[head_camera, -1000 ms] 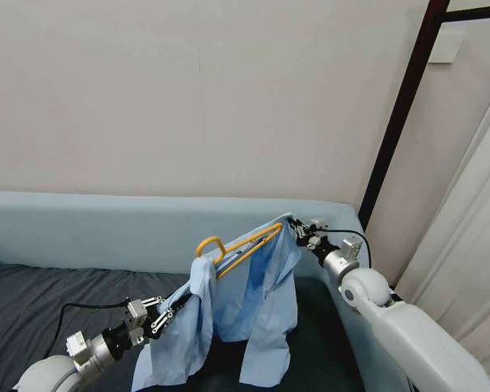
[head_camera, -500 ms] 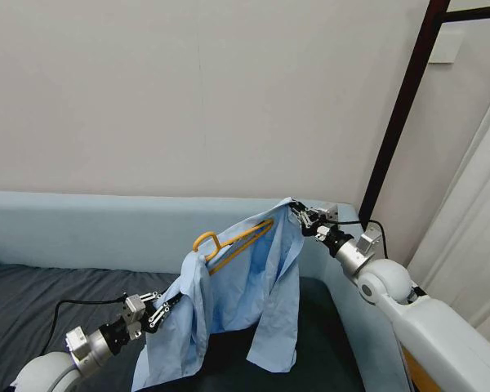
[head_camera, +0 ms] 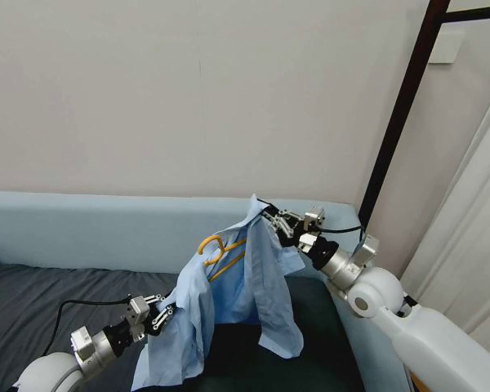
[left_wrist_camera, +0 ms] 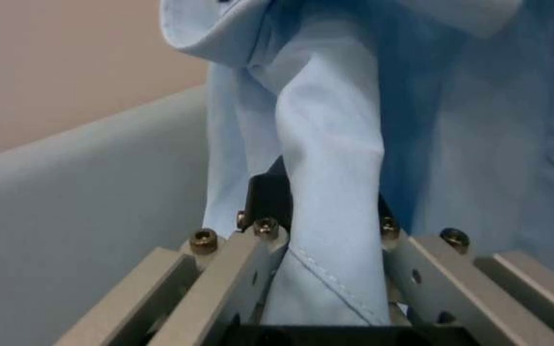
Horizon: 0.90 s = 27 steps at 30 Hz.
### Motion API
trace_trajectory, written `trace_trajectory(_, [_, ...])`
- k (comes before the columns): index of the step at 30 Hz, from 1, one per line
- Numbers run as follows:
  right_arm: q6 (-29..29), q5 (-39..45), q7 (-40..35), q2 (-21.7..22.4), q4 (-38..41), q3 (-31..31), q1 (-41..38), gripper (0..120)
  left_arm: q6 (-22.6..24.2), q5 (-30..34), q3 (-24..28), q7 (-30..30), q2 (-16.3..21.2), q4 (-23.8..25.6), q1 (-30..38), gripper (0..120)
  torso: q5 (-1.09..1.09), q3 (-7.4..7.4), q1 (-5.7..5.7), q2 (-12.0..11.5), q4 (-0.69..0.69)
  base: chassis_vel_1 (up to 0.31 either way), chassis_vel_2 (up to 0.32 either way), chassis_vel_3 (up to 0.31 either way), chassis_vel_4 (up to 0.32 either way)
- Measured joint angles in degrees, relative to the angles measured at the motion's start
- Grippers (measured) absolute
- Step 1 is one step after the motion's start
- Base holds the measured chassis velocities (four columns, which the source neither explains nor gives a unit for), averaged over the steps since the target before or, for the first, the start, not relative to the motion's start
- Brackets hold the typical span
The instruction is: Pick up the clothes from the sofa and hang them on the clothes hanger.
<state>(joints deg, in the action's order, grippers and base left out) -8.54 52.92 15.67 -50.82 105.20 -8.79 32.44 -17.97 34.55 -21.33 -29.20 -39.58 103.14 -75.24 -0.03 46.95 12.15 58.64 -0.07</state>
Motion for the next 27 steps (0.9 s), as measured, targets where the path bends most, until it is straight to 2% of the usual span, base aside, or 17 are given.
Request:
trace_trajectory(5, [0.2,-4.0,-5.4,-1.8,-3.8,-0.7,-1.7,0,-0.2,-1.6,0.3,-3.6,-0.3,0.5,-1.8,7,0.00,0.00,0.00,0.0,0.00,0.000,0.000,0.000,0.000])
trace_trajectory(9, [0.2,-3.1,-5.5,-2.2,-5.1,-0.7,-2.4,0,-0.6,-2.3,1.0,-3.9,-0.9,-0.8,-1.7,7,-0.01,0.00,0.00,0.0,0.00,0.000,0.000,0.000,0.000])
trace_trajectory(17, [-1.1,1.0,1.3,-1.9,-3.9,-2.6,-1.0,0,-0.2,-0.2,2.0,-2.6,-2.4,-2.0,1.1,7,0.00,0.00,0.00,0.0,-0.02,0.000,0.000,0.000,0.000])
trace_trajectory(21, [-2.4,2.7,7.7,-1.5,-1.6,-5.6,1.3,0,0.4,3.1,2.1,0.8,-3.6,-2.7,2.8,7,0.00,0.00,0.00,0.0,0.00,0.000,0.000,0.000,0.000])
trace_trajectory(27, [-2.7,-3.1,9.4,-1.9,-1.9,-7.2,3.7,0,0.0,7.3,1.7,1.7,-3.7,-2.4,3.9,7,0.00,0.00,0.00,0.0,0.00,0.000,0.000,0.000,0.000])
